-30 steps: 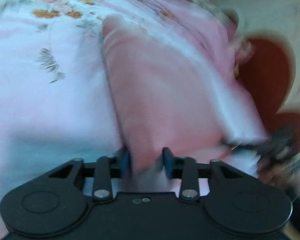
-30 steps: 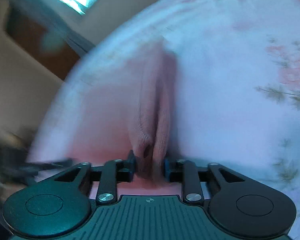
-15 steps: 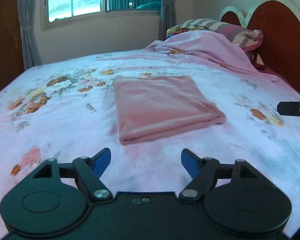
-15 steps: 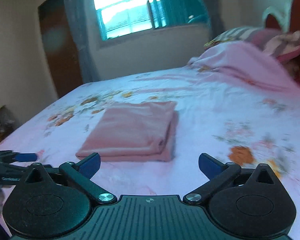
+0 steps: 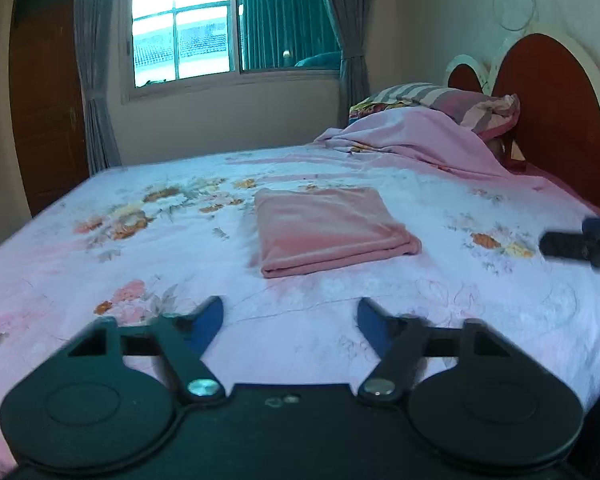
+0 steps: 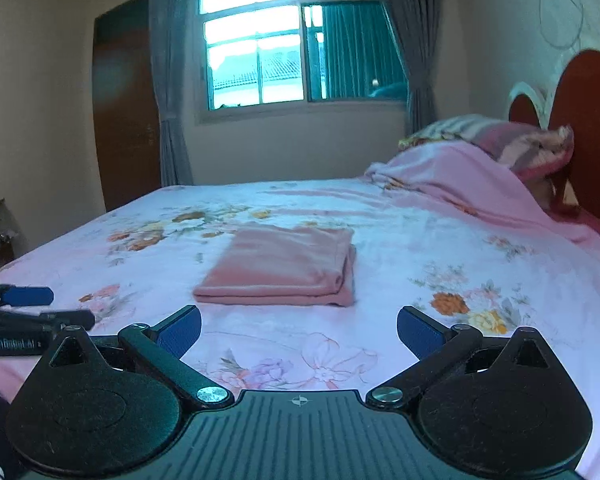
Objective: Fold small clothes
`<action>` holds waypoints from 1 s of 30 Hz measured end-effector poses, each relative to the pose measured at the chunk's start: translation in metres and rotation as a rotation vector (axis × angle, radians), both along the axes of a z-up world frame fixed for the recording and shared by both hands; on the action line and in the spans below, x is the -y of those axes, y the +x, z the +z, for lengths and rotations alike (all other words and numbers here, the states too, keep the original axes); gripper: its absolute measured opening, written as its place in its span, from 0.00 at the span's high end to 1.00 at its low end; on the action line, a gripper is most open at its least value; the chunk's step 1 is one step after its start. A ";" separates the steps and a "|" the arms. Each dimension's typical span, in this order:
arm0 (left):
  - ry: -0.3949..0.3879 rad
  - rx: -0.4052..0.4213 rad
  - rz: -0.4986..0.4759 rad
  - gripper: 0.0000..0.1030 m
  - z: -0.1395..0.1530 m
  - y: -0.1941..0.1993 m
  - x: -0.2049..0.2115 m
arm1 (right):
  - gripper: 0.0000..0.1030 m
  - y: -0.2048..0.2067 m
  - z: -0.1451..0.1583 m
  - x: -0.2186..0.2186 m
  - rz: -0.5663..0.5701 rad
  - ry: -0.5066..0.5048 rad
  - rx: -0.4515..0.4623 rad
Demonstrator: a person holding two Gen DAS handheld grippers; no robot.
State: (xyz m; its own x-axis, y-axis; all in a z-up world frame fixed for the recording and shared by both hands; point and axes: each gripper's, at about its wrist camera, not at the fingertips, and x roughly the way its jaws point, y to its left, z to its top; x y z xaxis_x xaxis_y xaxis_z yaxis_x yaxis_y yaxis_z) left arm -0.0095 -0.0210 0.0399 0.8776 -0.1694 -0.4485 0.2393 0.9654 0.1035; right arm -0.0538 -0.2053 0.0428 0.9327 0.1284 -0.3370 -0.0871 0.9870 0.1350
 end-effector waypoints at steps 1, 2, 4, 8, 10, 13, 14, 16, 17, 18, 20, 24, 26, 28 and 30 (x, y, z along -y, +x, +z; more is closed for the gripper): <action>-0.007 -0.026 0.043 1.00 -0.003 -0.001 -0.002 | 0.00 -0.002 0.002 -0.002 -0.005 0.002 0.008; -0.044 -0.030 0.039 1.00 -0.003 -0.003 -0.007 | 0.00 -0.004 0.003 -0.004 -0.012 0.006 0.014; -0.036 -0.019 0.024 1.00 -0.004 -0.009 -0.007 | 0.00 -0.011 0.006 -0.006 -0.025 0.009 0.033; -0.064 0.061 0.052 0.10 0.001 -0.026 -0.007 | 0.00 -0.018 0.007 -0.011 -0.048 -0.038 0.041; -0.036 0.087 0.061 0.10 0.005 -0.032 -0.003 | 0.00 -0.022 0.006 -0.013 -0.059 -0.052 0.047; -0.035 0.100 0.062 0.10 0.009 -0.036 -0.001 | 0.00 -0.029 0.006 -0.014 -0.065 -0.050 0.056; -0.040 0.102 0.058 0.10 0.011 -0.037 -0.002 | 0.00 -0.030 0.006 -0.013 -0.065 -0.048 0.058; -0.057 0.107 0.060 0.10 0.014 -0.039 -0.002 | 0.00 -0.035 0.008 -0.012 -0.068 -0.040 0.071; -0.062 0.110 0.060 0.10 0.016 -0.039 -0.002 | 0.00 -0.037 0.009 -0.011 -0.069 -0.036 0.072; -0.061 0.114 0.063 0.10 0.016 -0.040 -0.002 | 0.00 -0.038 0.010 -0.010 -0.071 -0.032 0.073; -0.061 0.119 0.064 0.10 0.017 -0.041 -0.003 | 0.00 -0.040 0.012 -0.010 -0.072 -0.029 0.076; -0.073 0.116 0.069 0.10 0.018 -0.039 -0.006 | 0.00 -0.040 0.014 -0.007 -0.067 -0.026 0.075; -0.087 0.121 0.074 0.10 0.019 -0.040 -0.006 | 0.00 -0.041 0.014 -0.007 -0.061 -0.024 0.075; -0.089 0.119 0.072 0.10 0.020 -0.040 -0.006 | 0.00 -0.041 0.014 -0.007 -0.061 -0.028 0.074; -0.084 0.112 0.072 0.10 0.019 -0.040 -0.005 | 0.00 -0.041 0.014 -0.006 -0.062 -0.026 0.070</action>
